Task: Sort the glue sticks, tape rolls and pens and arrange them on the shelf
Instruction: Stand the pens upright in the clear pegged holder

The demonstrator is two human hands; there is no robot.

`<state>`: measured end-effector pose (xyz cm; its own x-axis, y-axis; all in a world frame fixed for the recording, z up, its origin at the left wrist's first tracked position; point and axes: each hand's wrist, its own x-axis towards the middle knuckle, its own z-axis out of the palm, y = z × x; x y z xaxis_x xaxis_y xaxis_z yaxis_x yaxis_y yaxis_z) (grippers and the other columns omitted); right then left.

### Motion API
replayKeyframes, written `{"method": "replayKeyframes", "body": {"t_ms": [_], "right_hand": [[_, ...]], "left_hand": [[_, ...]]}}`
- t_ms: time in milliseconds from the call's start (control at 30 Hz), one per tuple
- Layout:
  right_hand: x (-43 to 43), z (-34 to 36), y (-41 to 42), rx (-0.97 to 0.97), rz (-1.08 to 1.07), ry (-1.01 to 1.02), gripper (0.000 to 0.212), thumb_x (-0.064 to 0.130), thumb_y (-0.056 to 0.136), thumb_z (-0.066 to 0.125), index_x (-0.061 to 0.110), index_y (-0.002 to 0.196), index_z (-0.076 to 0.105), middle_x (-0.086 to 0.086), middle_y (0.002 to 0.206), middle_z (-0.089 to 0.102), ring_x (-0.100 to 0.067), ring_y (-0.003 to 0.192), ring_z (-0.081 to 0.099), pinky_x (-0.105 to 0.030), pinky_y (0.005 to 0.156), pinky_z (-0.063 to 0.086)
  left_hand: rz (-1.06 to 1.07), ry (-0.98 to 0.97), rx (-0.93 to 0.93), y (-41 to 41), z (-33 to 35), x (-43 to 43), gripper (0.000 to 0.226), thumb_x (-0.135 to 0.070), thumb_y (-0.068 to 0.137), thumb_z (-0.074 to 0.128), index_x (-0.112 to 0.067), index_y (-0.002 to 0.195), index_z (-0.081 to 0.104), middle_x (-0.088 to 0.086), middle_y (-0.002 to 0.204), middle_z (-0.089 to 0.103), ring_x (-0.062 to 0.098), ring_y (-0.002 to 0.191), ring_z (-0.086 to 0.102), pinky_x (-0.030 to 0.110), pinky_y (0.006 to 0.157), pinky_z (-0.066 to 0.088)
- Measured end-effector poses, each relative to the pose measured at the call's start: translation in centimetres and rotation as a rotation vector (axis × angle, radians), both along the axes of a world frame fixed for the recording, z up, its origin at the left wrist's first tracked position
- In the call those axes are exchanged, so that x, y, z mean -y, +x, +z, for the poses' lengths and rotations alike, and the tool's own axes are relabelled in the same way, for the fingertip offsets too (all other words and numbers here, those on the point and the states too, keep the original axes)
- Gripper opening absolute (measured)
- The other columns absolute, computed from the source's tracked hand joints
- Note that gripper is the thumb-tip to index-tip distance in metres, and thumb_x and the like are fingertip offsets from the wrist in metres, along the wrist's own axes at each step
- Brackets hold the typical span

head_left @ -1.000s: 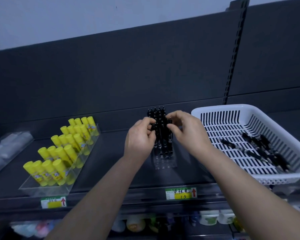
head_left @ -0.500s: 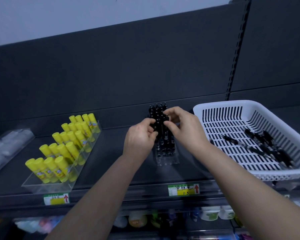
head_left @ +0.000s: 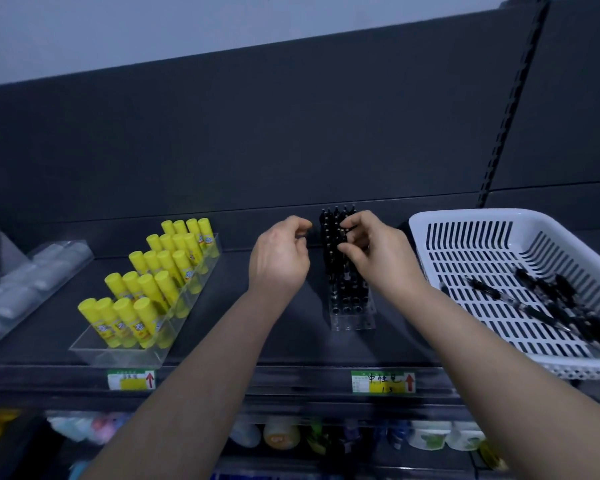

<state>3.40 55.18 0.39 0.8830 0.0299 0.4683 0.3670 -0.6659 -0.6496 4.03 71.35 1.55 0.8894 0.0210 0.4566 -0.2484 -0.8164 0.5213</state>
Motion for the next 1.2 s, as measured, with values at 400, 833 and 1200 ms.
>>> {"method": "replayKeyframes", "body": {"t_ms": [400, 833, 1200], "right_hand": [[-0.1, -2.8, -0.2, -0.09, 0.005, -0.034, 0.023, 0.013, 0.083, 0.07, 0.021, 0.102, 0.058, 0.01, 0.083, 0.063, -0.01, 0.077, 0.061, -0.034, 0.08, 0.051], [4.8, -0.7, -1.5, -0.042, -0.097, -0.282, 0.013, 0.016, 0.084, 0.066, 0.024, 0.094, 0.065, 0.007, 0.091, 0.067, -0.017, 0.087, 0.063, -0.033, 0.075, 0.05], [19.7, -2.4, -3.8, -0.33, -0.388, -0.529, 0.029, 0.01, 0.089, 0.051, 0.03, 0.102, 0.067, 0.003, 0.1, 0.069, -0.022, 0.094, 0.064, -0.029, 0.067, 0.045]], "left_hand": [[0.011, 0.008, -0.075, -0.1, -0.6, 0.1, 0.029, -0.008, 0.094, 0.049, -0.021, 0.116, 0.064, -0.005, 0.114, 0.066, 0.014, 0.105, 0.06, 0.033, 0.09, 0.049], [-0.129, -0.107, 0.009, -0.1, 2.0, 5.2, 0.03, -0.006, 0.092, 0.049, -0.023, 0.109, 0.067, -0.01, 0.107, 0.067, 0.007, 0.101, 0.06, 0.017, 0.089, 0.045], [-0.319, 0.211, -0.196, 2.0, -0.3, 19.3, 0.036, -0.002, 0.088, 0.045, -0.02, 0.106, 0.07, 0.0, 0.11, 0.069, 0.021, 0.104, 0.062, 0.031, 0.086, 0.051]]}}
